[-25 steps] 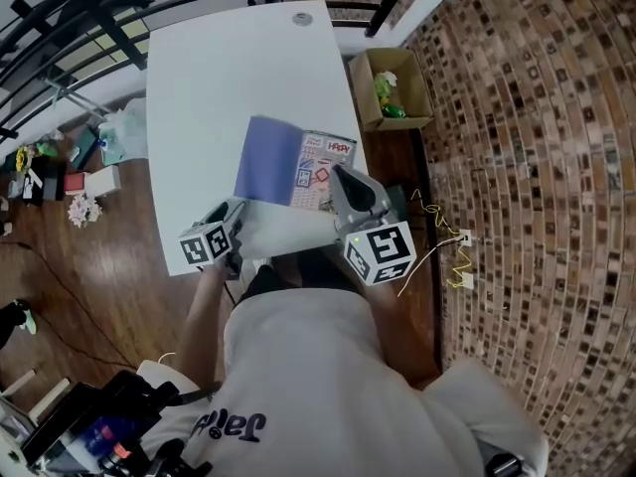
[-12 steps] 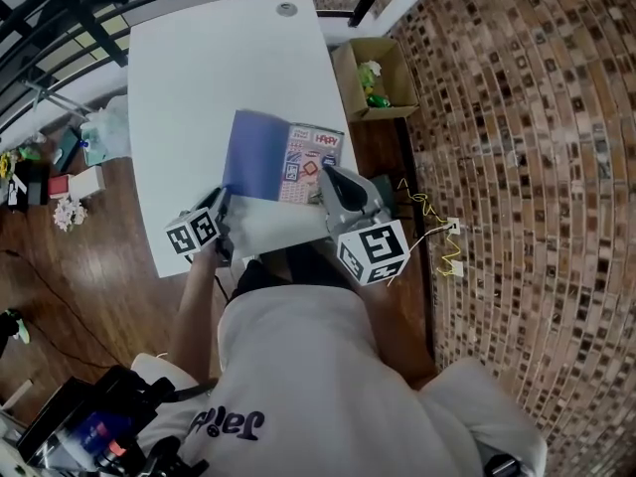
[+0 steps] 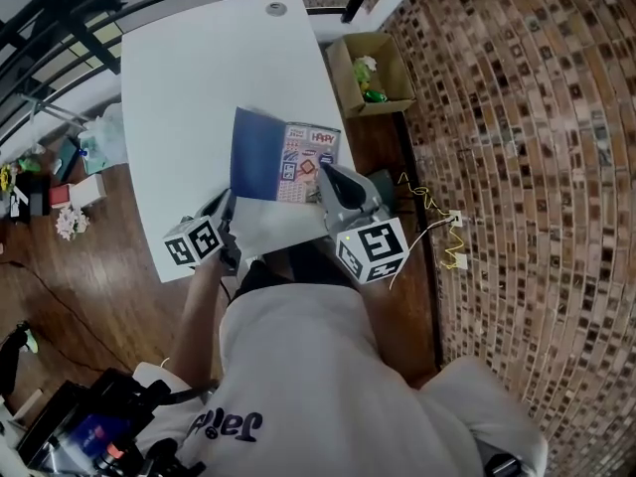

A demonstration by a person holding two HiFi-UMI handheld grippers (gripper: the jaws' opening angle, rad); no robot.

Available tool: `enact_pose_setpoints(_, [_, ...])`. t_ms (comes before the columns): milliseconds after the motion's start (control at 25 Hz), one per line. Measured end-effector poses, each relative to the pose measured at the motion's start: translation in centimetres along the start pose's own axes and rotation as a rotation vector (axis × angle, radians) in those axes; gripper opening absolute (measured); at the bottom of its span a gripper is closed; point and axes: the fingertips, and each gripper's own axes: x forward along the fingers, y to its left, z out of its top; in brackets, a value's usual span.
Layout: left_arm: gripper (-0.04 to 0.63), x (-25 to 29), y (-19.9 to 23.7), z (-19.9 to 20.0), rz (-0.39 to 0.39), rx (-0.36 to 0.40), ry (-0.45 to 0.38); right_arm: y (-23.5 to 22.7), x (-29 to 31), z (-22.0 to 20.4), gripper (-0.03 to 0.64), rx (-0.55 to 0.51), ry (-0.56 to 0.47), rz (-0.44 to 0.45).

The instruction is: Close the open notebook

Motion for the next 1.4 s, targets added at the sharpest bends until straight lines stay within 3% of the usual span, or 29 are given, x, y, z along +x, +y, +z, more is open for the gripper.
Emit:
enact_pose_setpoints(400, [0.015,3.0,-8.2,-0.7,-0.141,0.129,0.068,-2.4,-2.1,-0.6,-0.012,0.039,-0.012,-0.088])
enact_pose_setpoints(800, [0.018,8.7,-14.2,-8.2,-0.273,0.292,0.318,-6.8,-5.8,-2.1,-0.012,0.109,-0.024,-0.231])
enact_pose_setpoints(960, [0.017,10.5,-15.3,-12.5,-0.276,0.403,0.432,-8.0,-7.1,-3.0,-0.012,0.14,-0.024,-0.279])
enact_pose_setpoints(1280, [0.026,14.6,-13.2,-17.6,-0.186,0.374,0.57,-9.5,-9.8,-5.3,-0.012,0.202,-0.02,-0.355])
enact_pose_setpoints(1400, [0.025,15.4,-13.5,-18.2,-0.189,0.365,0.598,-9.8,-10.6,-5.8,-0.012,0.216,-0.027,-0.372])
